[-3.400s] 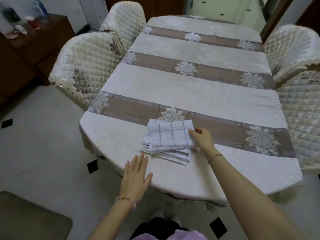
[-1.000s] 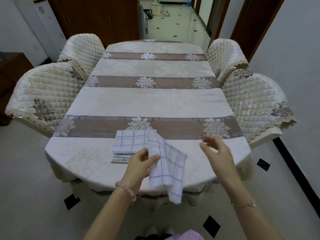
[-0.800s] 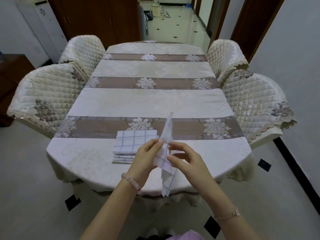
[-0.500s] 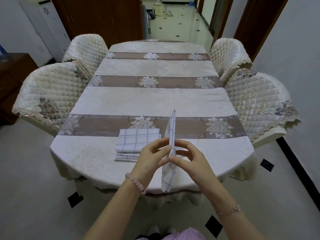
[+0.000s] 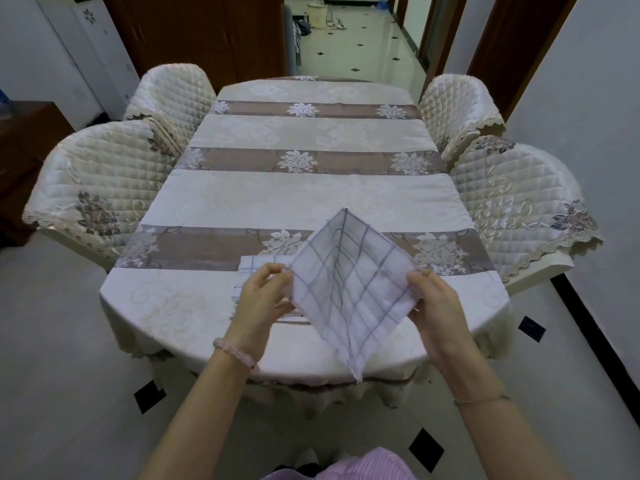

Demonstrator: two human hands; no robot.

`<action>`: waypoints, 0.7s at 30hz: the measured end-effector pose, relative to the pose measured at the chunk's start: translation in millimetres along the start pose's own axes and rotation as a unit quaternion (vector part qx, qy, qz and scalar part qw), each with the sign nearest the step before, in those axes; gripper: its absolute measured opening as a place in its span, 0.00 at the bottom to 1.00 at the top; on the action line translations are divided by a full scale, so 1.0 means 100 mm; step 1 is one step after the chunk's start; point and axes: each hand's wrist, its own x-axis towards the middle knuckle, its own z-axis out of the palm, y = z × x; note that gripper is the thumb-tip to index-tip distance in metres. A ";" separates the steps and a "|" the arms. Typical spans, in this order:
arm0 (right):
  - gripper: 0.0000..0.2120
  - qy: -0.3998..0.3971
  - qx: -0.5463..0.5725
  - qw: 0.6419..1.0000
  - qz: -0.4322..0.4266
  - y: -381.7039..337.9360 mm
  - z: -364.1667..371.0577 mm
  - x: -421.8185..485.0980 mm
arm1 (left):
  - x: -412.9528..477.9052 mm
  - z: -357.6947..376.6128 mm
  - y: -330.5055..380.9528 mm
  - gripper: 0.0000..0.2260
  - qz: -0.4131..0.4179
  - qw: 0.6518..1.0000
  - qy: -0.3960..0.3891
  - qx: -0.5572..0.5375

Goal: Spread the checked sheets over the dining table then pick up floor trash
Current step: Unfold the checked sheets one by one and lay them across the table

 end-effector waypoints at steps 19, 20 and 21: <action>0.12 -0.005 -0.163 0.964 0.210 0.33 -0.56 0.78 | 1.22 -0.63 -0.43 0.12 -0.034 0.960 0.201 0.191; 0.09 -0.006 -0.163 0.964 0.212 0.39 -0.59 0.73 | 1.25 -0.66 -0.49 0.13 -0.042 0.957 0.215 0.189; 0.07 -0.010 -0.166 0.963 0.212 0.45 -0.61 0.67 | 1.28 -0.69 -0.53 0.14 -0.048 0.955 0.224 0.189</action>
